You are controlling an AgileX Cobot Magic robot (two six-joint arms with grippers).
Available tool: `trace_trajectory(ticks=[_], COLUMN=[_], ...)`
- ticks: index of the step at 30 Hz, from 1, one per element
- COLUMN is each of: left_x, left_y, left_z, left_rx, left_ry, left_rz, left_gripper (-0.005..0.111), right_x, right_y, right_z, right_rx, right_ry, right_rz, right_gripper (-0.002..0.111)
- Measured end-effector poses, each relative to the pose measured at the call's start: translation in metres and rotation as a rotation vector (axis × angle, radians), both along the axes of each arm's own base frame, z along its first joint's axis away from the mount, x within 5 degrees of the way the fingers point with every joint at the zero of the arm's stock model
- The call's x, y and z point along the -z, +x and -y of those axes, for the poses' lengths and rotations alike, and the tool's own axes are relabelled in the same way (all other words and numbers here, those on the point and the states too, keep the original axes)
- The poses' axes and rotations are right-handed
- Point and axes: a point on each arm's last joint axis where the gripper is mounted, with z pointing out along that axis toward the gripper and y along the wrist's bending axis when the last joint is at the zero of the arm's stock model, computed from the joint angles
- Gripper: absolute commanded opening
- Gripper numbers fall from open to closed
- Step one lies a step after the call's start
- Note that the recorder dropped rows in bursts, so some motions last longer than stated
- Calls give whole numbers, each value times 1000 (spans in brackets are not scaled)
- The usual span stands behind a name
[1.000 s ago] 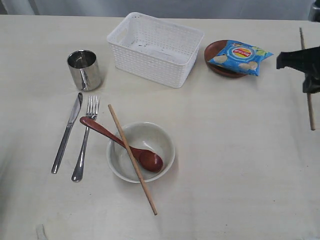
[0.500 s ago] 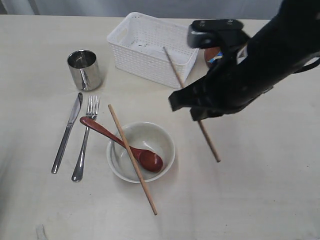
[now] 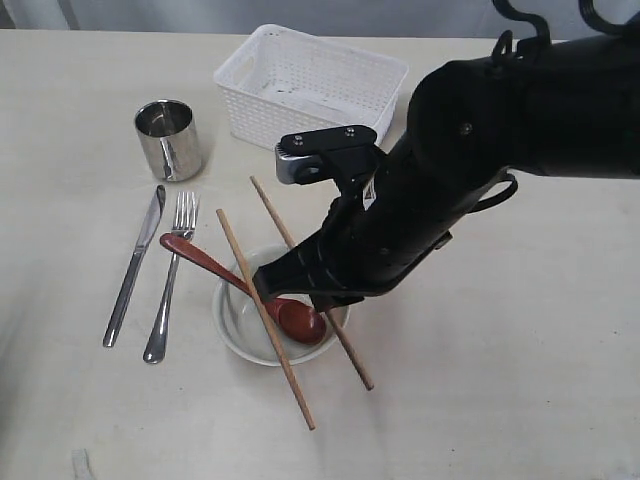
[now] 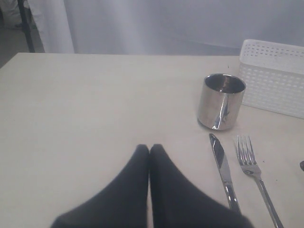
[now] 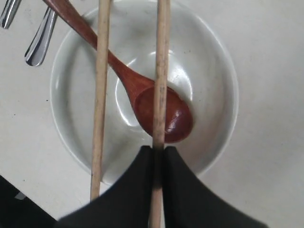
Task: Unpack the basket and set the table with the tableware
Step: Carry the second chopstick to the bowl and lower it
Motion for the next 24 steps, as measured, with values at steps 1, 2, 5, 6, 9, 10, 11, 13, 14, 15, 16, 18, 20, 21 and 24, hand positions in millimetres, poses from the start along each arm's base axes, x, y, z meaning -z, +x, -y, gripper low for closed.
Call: trace_trajectory(ticks=[1, 2, 5, 6, 9, 10, 11, 13, 14, 15, 16, 18, 20, 21, 24], left_x=[0, 0, 0, 0, 0, 0, 0, 0, 0, 0, 0, 0, 0, 0, 0], left_y=[0, 0, 0, 0, 0, 0, 0, 0, 0, 0, 0, 0, 0, 0, 0], left_z=[0, 0, 0, 0, 0, 0, 0, 0, 0, 0, 0, 0, 0, 0, 0], left_rx=[0, 0, 0, 0, 0, 0, 0, 0, 0, 0, 0, 0, 0, 0, 0], left_ry=[0, 0, 0, 0, 0, 0, 0, 0, 0, 0, 0, 0, 0, 0, 0], left_rz=[0, 0, 0, 0, 0, 0, 0, 0, 0, 0, 0, 0, 0, 0, 0], left_gripper=[0, 0, 0, 0, 0, 0, 0, 0, 0, 0, 0, 0, 0, 0, 0], right_x=[0, 1, 1, 1, 3, 5, 6, 8, 7, 7, 7, 7, 7, 7, 7], right_y=[0, -1, -2, -3, -3, -3, -4, -4, -3, -3, -3, -3, -3, -3, -2], right_z=[0, -1, -2, -3, -5, -6, -7, -9, -10, -10, -11, -11, -11, -11, -11], right_rx=[5, 7, 21, 24, 32, 32, 28, 26, 28, 29, 31, 31, 33, 36, 39], right_ry=[3, 4, 19, 21, 32, 36, 41, 53, 66, 70, 74, 76, 76, 79, 83], right_rz=[-7, -16, -32, -38, -60, -69, -78, -86, -81, -76, -77, -78, -81, -81, -78], right_gripper=[0, 0, 0, 0, 0, 0, 0, 0, 0, 0, 0, 0, 0, 0, 0])
